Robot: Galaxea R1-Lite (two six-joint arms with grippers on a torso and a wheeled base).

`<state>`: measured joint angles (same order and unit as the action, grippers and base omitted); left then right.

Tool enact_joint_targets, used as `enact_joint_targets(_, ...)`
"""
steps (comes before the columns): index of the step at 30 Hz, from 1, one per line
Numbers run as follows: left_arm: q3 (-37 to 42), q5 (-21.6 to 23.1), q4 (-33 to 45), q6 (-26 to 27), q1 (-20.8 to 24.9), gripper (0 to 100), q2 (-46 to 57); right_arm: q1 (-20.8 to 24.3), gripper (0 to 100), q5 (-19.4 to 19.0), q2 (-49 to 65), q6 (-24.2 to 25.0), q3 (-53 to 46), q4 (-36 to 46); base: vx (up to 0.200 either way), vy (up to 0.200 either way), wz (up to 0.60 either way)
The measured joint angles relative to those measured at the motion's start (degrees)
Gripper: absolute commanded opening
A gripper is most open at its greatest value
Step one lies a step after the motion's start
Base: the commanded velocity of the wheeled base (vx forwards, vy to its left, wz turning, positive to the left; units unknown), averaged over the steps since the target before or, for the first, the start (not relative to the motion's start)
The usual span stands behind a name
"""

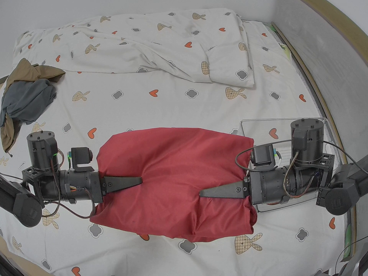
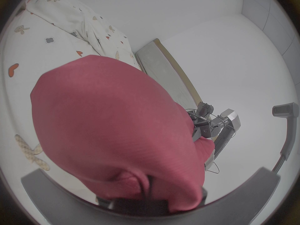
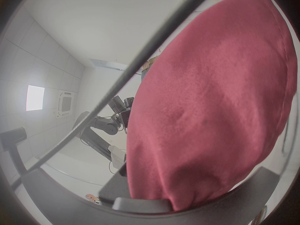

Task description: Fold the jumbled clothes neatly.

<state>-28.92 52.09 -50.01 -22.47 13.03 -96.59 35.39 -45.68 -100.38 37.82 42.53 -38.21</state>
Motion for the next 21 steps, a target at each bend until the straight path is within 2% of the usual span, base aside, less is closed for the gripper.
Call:
enact_joint_targets(5,-0.1,-0.01,0.0,0.0,0.05,0,0.0,0.0,0,0.0,0.49,0.0,-0.06,0.06,0.0,-0.2,0.0)
enact_joint_targets(14,0.54,-0.11,-0.77,2.82,0.11,0,0.01,-0.04,0,0.05,1.34,-0.02,-0.41,0.09,0.0,0.0,0.0)
enact_joint_targets(21,0.45,-0.39,-0.33,1.4,1.38,0,1.02,0.07,0,0.05,2.22,-0.02,-0.5,0.22,0.0,0.0,0.0)
